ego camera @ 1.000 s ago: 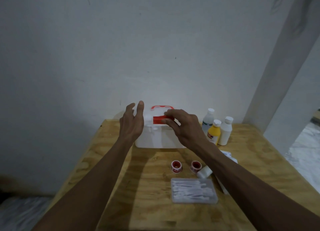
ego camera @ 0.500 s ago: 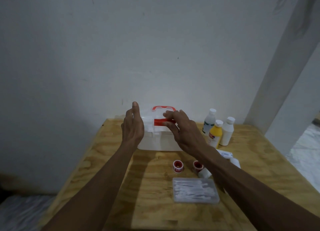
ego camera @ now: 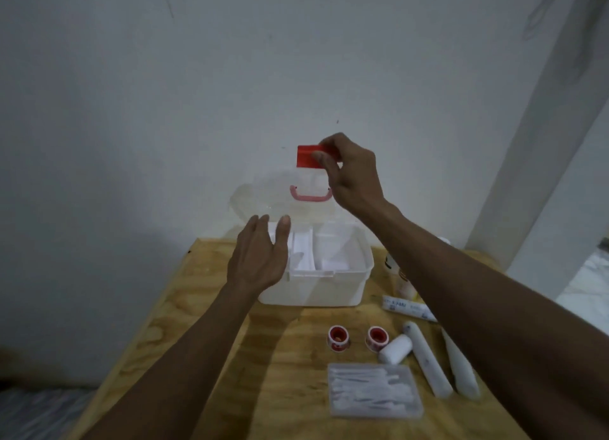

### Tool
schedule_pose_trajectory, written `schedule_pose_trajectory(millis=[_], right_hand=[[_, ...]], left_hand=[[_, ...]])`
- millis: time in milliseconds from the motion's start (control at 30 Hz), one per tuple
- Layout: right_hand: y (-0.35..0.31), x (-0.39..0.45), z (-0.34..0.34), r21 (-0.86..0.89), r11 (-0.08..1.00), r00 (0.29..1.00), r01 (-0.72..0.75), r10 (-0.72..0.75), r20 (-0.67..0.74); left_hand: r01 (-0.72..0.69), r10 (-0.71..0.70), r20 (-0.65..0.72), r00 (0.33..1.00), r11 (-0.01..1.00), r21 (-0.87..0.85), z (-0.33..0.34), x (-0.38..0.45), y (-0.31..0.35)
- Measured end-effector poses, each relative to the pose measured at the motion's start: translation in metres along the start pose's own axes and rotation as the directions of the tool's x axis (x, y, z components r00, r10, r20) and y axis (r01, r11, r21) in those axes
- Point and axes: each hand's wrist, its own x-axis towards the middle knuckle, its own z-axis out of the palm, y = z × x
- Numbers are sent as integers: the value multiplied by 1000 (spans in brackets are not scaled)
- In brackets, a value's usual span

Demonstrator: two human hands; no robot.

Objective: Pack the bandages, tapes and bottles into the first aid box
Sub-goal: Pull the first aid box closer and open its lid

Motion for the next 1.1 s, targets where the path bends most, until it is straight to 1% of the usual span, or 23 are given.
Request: schedule_pose_trajectory(millis=[67,133,233,433,533,600,833,1000,1100], right_hand=[[7,17,6,-12,999,999,-38,38,-13],[12,30,13,-28,997,997,-77,76,-26],[20,45,24,-46,991,992,-122,120,-40],[39,61,41,-97,977,977,-191,180,-113],[42,60,45,-73,980,968,-183,166,-190],[43,58,46,-73,981,964,-181,163,-209],[45,54,41,-106,979,976,-174,156,-155],[45,49,32,-155,969,979,-193,178,-101],[42,42,23,-149,969,979,-195,184,-83]], left_hand=[[-57,48,95,994,994,94,-1,7,-3],[-80,57,164,985,987,137,-1,10,-5],[-88,50,213,976,981,172,0,13,-7],[-102,47,236,971,969,225,-1,15,-8],[-98,40,245,969,968,231,0,15,-8],[-99,39,243,969,966,239,0,15,-9],[-108,49,229,972,962,252,1,15,-9],[-116,54,227,972,956,268,1,15,-9],[-113,52,219,974,955,274,1,16,-10]])
